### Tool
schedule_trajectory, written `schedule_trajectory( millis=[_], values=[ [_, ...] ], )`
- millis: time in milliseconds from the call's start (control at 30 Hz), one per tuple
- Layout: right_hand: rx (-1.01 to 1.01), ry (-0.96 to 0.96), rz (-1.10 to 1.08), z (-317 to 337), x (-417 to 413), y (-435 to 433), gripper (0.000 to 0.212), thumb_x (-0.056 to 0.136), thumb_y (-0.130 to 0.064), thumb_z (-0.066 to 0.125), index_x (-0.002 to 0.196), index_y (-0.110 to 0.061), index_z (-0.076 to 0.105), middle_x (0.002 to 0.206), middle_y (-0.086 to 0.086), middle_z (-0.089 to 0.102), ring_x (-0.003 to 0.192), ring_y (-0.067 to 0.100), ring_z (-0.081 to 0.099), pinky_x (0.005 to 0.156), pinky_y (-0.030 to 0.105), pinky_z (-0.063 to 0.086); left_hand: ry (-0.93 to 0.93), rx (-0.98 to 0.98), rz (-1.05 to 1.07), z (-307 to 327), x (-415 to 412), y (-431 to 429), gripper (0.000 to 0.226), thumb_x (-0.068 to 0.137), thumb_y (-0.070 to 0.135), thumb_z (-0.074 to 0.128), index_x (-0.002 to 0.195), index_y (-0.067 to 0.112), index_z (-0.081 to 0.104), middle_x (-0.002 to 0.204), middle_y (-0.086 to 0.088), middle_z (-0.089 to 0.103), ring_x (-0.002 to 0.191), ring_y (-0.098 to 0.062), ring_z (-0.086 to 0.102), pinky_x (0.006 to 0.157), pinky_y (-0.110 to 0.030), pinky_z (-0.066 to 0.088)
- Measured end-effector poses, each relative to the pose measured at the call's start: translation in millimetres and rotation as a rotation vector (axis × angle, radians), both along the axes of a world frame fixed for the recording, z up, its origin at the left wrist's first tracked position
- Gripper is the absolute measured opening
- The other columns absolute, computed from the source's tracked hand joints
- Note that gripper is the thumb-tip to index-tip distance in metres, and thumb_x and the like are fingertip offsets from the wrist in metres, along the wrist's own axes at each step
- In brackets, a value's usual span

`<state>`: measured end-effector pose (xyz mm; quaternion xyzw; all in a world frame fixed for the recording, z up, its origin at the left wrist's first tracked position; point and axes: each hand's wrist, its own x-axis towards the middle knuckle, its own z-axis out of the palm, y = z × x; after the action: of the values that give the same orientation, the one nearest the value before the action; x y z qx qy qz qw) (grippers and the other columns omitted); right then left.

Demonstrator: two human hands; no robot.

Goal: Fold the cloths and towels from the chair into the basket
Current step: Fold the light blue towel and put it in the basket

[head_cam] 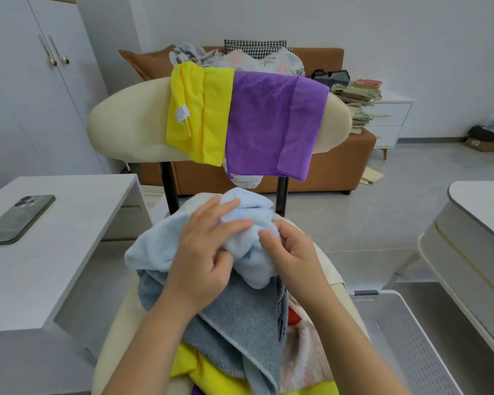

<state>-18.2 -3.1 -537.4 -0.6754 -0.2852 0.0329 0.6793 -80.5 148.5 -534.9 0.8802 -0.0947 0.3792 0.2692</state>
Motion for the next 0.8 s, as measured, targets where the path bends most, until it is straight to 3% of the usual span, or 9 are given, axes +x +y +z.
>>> schedule_trajectory(
  millis=[100, 167, 233, 333, 467, 567, 667, 733, 800],
  values=[
    [-0.072, 0.021, 0.030, -1, 3, -8, 0.028, 0.076, -0.030, 0.070, 0.084, -0.006, 0.059, 0.074, -0.002, 0.058, 0.068, 0.007, 0.050, 0.063, 0.024, 0.042, 0.055, -0.027, 0.101, -8, 0, -3, 0.018, 0.079, 0.024, 0.049, 0.095, 0.022, 0.058, 0.116, 0.004, 0.058, 0.116, -0.014, 0.050, 0.097, -0.034, 0.040],
    [-0.297, -0.097, 0.062, -2, 9, -19, 0.029, 0.071, -0.024, 0.080, 0.093, -0.021, 0.062, 0.080, -0.012, 0.061, 0.072, 0.000, 0.054, 0.065, 0.016, 0.043, 0.008, -0.290, 0.192, -4, -4, -6, 0.014, 0.081, 0.024, 0.046, 0.091, 0.019, 0.055, 0.095, 0.006, 0.060, 0.091, -0.005, 0.054, 0.083, -0.016, 0.042],
    [-0.446, -0.230, 0.030, -5, 17, -28, 0.023, 0.074, -0.016, 0.076, 0.086, -0.031, 0.062, 0.070, -0.016, 0.058, 0.065, 0.000, 0.050, 0.059, 0.017, 0.038, -0.050, -0.505, 0.322, 1, -5, -4, 0.007, 0.085, 0.015, 0.045, 0.085, 0.014, 0.053, 0.076, 0.008, 0.055, 0.070, 0.002, 0.049, 0.065, -0.006, 0.038],
    [-0.313, -0.164, -0.020, -7, 22, -35, 0.013, 0.078, -0.015, 0.065, 0.072, -0.026, 0.064, 0.065, -0.017, 0.058, 0.063, -0.004, 0.048, 0.058, 0.018, 0.038, -0.023, -0.588, 0.468, 2, -5, 1, 0.012, 0.090, 0.002, 0.050, 0.080, 0.007, 0.052, 0.066, 0.001, 0.051, 0.061, 0.001, 0.046, 0.056, -0.008, 0.036],
    [0.081, 0.137, -0.010, 1, 25, -38, 0.015, 0.072, -0.014, 0.059, 0.075, -0.025, 0.068, 0.073, -0.013, 0.064, 0.071, 0.003, 0.054, 0.063, 0.016, 0.043, -0.088, -0.424, 0.487, 3, -4, 1, 0.018, 0.082, -0.011, 0.051, 0.088, 0.004, 0.058, 0.085, -0.002, 0.058, 0.073, -0.003, 0.047, 0.073, -0.004, 0.036],
    [0.183, 0.205, 0.034, 4, 25, -34, 0.015, 0.068, -0.018, 0.066, 0.077, -0.029, 0.067, 0.077, -0.008, 0.063, 0.072, 0.008, 0.053, 0.064, 0.022, 0.043, -0.113, -0.220, 0.400, 9, -5, -1, 0.036, 0.067, -0.015, 0.042, 0.089, 0.005, 0.062, 0.096, -0.001, 0.060, 0.093, -0.016, 0.053, 0.086, -0.022, 0.039],
    [0.198, 0.153, 0.004, 14, 16, -30, 0.025, 0.063, -0.027, 0.071, 0.086, -0.025, 0.063, 0.081, -0.004, 0.063, 0.075, 0.011, 0.055, 0.064, 0.022, 0.046, -0.010, -0.070, 0.257, 22, -12, -10, 0.040, 0.066, 0.006, 0.037, 0.097, 0.016, 0.061, 0.099, 0.007, 0.063, 0.097, -0.016, 0.058, 0.105, -0.050, 0.029],
    [0.169, 0.084, -0.037, 30, 8, -31, 0.030, 0.067, -0.018, 0.072, 0.095, -0.021, 0.061, 0.085, -0.006, 0.065, 0.077, 0.008, 0.058, 0.065, 0.021, 0.048, 0.078, -0.063, 0.158, 38, -15, -22, 0.035, 0.073, 0.028, 0.043, 0.106, 0.026, 0.056, 0.094, 0.017, 0.061, 0.090, -0.003, 0.057, 0.115, -0.051, 0.012],
    [0.139, -0.008, -0.068, 52, 1, -31, 0.032, 0.074, -0.005, 0.070, 0.102, -0.016, 0.058, 0.088, -0.006, 0.064, 0.077, 0.003, 0.059, 0.066, 0.018, 0.049, 0.155, 0.013, 0.126, 54, -14, -34, 0.037, 0.076, 0.047, 0.047, 0.108, 0.031, 0.055, 0.091, 0.017, 0.060, 0.085, 0.000, 0.055, 0.117, -0.043, 0.011]
  ],
)
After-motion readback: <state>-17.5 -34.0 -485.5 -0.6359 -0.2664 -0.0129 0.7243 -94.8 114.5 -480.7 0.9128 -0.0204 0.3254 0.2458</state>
